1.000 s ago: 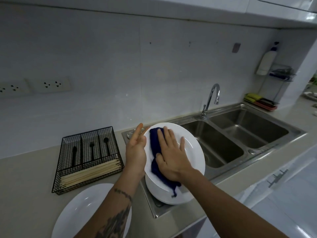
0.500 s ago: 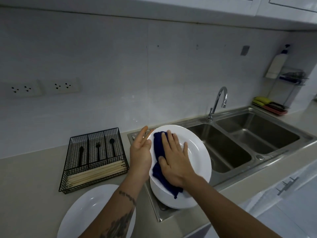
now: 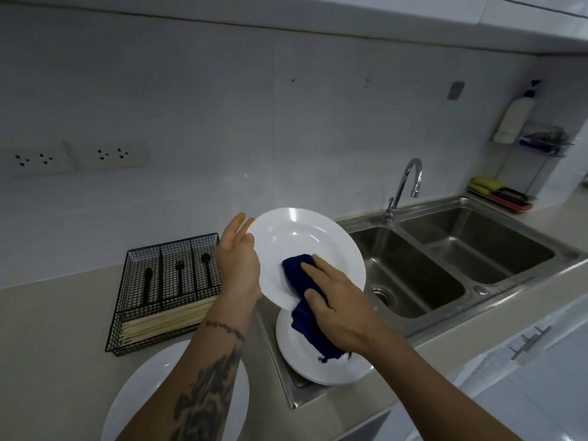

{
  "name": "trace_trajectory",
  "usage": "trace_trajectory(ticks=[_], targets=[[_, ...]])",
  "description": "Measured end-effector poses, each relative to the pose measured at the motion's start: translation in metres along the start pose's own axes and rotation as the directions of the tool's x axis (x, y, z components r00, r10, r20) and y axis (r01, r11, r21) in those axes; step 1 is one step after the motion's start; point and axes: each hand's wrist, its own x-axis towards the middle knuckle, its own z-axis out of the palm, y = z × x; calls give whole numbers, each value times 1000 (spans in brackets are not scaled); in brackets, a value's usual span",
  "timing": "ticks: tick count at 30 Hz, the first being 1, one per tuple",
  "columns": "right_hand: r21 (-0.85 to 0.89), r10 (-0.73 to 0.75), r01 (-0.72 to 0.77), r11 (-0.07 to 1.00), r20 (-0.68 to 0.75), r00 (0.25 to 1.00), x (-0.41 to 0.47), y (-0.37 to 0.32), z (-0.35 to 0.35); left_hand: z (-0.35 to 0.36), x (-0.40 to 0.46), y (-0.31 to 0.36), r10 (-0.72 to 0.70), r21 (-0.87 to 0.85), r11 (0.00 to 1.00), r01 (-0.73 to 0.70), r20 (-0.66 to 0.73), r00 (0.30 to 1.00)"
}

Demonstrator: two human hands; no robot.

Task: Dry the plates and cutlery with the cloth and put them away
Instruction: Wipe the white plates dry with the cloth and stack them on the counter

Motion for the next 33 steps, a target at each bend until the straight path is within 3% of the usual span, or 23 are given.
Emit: trace_trajectory(ticks=[6, 8, 11, 14, 17, 19, 21, 23, 27, 33], targets=[[-198, -283, 252, 947, -152, 947, 10, -2, -15, 7, 30, 5, -256, -178, 958, 226, -164, 953], [-237, -330, 281, 930, -203, 922, 13, 5, -15, 6, 30, 1, -313, -151, 945, 290, -163, 935], [-245, -360, 299, 922, -264, 895, 12, 15, -16, 4, 16, 0, -293, -32, 956, 291, -64, 954], [-207, -368, 315, 926, -315, 875, 11, 22, -22, -5, 7, -3, -188, 204, 963, 177, 34, 982], [-128, -363, 340, 932, -333, 870, 10, 22, -29, -15, -2, -3, 94, 533, 828, -173, 172, 981], [-28, -321, 335, 942, -371, 871, 9, 21, -34, -22, -10, -2, 300, 478, 742, -470, 390, 870], [68, -247, 297, 952, -398, 883, 10, 22, -43, -29, -16, 1, 370, 367, 681, -634, 574, 730], [107, -204, 258, 960, -362, 910, 11, 26, -52, -30, -16, 5, 324, 344, 688, -640, 643, 694], [132, -148, 209, 969, -367, 918, 12, 30, -59, -15, -23, 12, 283, 343, 718, -606, 651, 704], [230, -61, 162, 960, -394, 917, 7, 34, -59, -2, -27, 13, 254, 362, 657, -661, 719, 647]])
